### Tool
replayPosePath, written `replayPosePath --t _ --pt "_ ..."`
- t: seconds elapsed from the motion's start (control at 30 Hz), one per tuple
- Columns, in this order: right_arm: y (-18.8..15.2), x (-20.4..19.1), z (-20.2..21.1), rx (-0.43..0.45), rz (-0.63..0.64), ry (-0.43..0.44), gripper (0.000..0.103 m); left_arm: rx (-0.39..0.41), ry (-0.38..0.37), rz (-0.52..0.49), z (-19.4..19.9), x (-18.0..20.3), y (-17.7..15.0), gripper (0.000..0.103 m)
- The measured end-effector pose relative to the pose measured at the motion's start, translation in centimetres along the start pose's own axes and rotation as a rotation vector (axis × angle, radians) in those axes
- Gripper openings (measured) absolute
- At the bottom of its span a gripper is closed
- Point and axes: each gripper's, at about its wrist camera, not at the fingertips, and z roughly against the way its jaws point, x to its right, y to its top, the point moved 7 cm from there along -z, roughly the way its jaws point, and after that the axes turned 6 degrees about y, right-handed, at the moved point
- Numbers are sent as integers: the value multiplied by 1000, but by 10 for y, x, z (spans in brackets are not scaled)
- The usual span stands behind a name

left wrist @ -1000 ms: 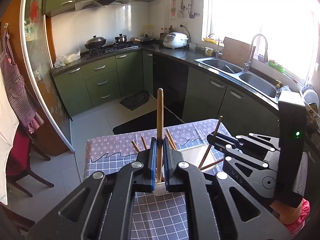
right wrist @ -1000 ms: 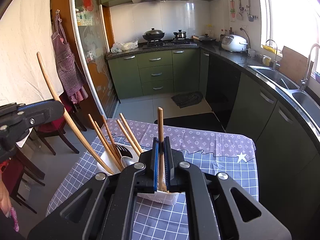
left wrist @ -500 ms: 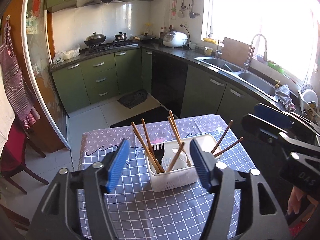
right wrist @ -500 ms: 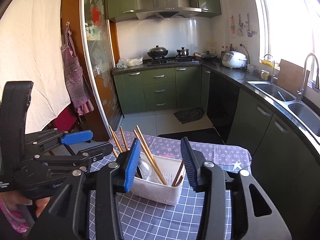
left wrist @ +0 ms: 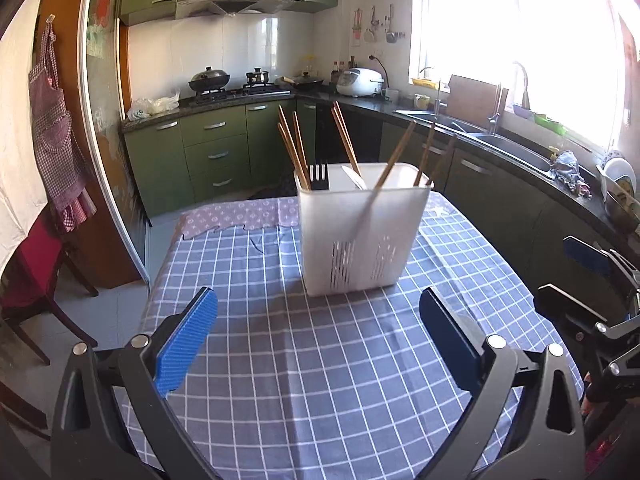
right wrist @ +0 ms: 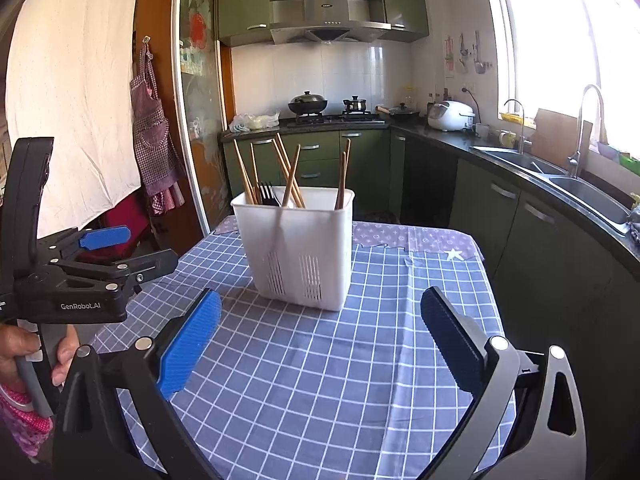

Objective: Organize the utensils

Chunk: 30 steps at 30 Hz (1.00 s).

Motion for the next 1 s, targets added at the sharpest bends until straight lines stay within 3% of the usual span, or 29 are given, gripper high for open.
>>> replayPosePath --t 0.2,0.43,0.57,1.0 --pt "-17 -1 21 31 -18 14 98 20 22 73 21 -8 -22 96" --pt "-6 -9 60 92 -6 10 98 52 67 42 45 -11 -30 96" --pt "-3 -17 76 104 10 4 98 55 52 34 54 -10 -33 96" --pt "-4 -18 81 110 -8 11 98 77 63 13 70 -6 -34 96"
